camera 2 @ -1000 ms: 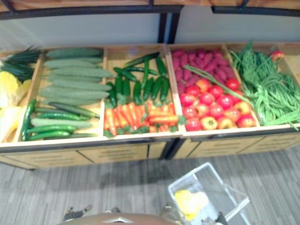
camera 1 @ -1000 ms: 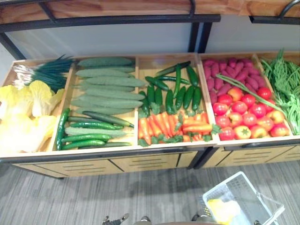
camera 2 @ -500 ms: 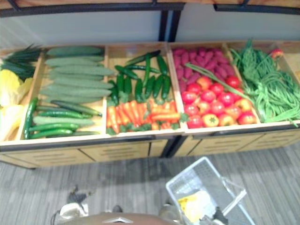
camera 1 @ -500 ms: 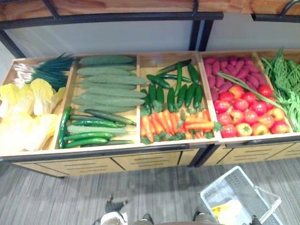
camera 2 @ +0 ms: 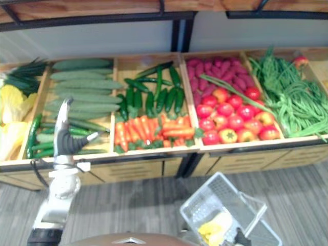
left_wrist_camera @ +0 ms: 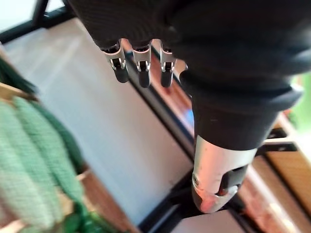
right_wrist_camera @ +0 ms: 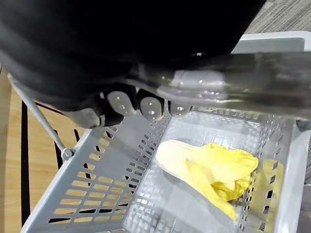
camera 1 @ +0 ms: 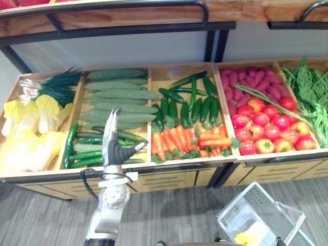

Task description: Pick vegetable in the basket

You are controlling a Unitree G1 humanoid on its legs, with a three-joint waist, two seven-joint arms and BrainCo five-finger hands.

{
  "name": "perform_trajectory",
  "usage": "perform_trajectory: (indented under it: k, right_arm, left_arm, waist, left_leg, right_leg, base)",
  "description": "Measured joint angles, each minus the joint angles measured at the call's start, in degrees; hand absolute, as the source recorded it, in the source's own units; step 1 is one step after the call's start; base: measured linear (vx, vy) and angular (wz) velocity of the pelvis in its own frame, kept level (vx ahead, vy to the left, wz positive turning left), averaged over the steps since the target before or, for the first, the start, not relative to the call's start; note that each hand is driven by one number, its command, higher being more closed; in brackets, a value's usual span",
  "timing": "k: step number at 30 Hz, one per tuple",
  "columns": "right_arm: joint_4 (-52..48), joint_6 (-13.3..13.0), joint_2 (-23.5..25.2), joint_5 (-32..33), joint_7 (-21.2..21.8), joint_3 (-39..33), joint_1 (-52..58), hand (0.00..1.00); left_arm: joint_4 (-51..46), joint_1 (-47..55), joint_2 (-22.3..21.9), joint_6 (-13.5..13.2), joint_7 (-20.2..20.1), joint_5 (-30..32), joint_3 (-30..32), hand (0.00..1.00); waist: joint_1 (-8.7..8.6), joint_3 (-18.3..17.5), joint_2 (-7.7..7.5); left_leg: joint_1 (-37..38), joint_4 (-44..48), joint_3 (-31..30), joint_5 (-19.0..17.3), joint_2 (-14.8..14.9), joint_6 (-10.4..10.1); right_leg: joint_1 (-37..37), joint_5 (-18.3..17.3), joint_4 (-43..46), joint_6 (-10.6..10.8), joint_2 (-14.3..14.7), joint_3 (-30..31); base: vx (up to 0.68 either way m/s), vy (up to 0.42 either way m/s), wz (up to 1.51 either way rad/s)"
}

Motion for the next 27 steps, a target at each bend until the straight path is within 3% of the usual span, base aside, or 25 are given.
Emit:
perform_trajectory:
  k: [2,10,27]
  right_arm:
    - [0.01,0.02,0.01,0.01,0.02,-0.05,0.16,1.00]
    - [-0.22,0.12,0.00,0.00,-0.06,0.00,1.35,1.00]
    - [-4.00,0.55,0.07,-0.10,-0.28,2.31,2.77,1.00]
  left_arm:
    - [-0.51,-1.60,0.43,0.00,0.01,0.86,-1.99,0.00]
    - [1.21,-7.91,4.77,0.57,-0.53,5.17,-6.93,0.00]
    - [26.13,-26.50,11.32,2.61,-8.85,9.70,-20.52,0.00]
  waist:
    - [-0.82,-0.10,-0.19]
    - [-1.32,-0.70,-0.64]
    - [-2.81,-1.70,-0.18]
  left_leg:
    - [-0.02,-0.01,0.48,-0.02,0.00,-0.02]
    - [0.07,-0.34,3.64,0.07,0.44,-0.40]
    - [0.06,-0.35,7.94,0.40,0.84,-0.67]
  right_leg:
    - [-0.29,0.10,0.04,0.14,0.03,0.72]
    - [-1.99,0.68,-0.15,0.33,0.83,4.56]
    - [-4.08,2.91,-1.24,-0.01,1.79,8.84]
  base:
    - [-0.08,-0.025,-0.18]
    - [-0.07,-0.029,-0.23]
    - [-0.03,-0.018,-0.13]
